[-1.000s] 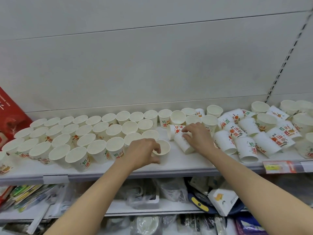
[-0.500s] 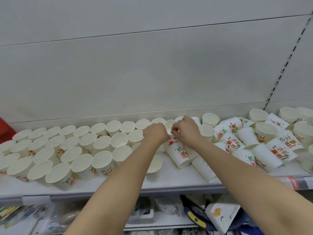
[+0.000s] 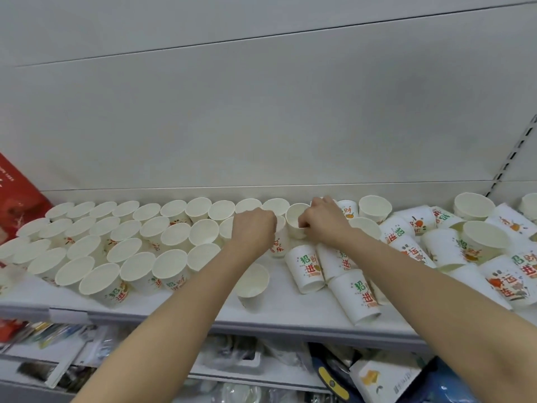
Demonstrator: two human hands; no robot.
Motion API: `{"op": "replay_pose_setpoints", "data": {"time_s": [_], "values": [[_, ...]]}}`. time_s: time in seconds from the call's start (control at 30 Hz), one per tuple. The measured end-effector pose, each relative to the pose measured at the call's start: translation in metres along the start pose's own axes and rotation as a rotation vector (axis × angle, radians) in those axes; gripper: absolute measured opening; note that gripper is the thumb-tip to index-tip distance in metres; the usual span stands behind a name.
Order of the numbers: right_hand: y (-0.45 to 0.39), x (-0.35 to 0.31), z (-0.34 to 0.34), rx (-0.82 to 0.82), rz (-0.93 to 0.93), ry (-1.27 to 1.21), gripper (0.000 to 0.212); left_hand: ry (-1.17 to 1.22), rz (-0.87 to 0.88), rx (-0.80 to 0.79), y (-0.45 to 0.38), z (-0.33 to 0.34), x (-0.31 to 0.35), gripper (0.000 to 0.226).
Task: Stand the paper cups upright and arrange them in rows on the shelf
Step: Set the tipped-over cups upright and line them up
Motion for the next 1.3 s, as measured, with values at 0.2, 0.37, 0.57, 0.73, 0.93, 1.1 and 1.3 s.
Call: {"op": "replay_pose_setpoints", "data": {"time_s": [0.2, 0.37, 0.57, 0.73, 0.93, 1.1, 1.3], "values": [[-0.002, -0.001, 0.008, 0.024, -0.022, -0.042, 0.012, 0.065, 0.024, 0.067, 0.012, -0.006, 0.002, 0.023], [0.008, 0.0, -0.009, 0.135, -0.035, -0.143, 0.018, 0.395, 0.142, -0.125, 0.014, 0.005, 0.036, 0.035], [0.06, 0.027, -0.042, 0.308, 0.105, -0.301, 0.013, 0.493, 0.123, -0.266, 0.007, 0.023, 0.046, 0.027], [0.121, 0.035, -0.038, 0.277, 0.261, -0.381, 0.008, 0.448, 0.101, -0.127, 0.006, 0.005, 0.026, 0.011], [0.173, 0.005, -0.03, 0.314, 0.317, -0.162, 0.041, 0.237, 0.154, -0.012, 0.017, 0.012, 0.031, 0.007], [0.182, -0.009, -0.016, 0.135, 0.449, -0.02, 0.064, 0.304, 0.125, 0.015, 0.017, 0.012, 0.032, 0.021], [0.19, -0.008, 0.004, 0.045, 0.63, -0.126, 0.07, 0.455, 0.184, 0.117, 0.023, -0.006, 0.067, 0.02]]}}
Point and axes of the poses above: each hand's wrist, its own y-axis away from the middle knuckle, its own z-axis out of the palm, x = y × z, the point moved 7 cm from there along -y, towards the middle knuckle
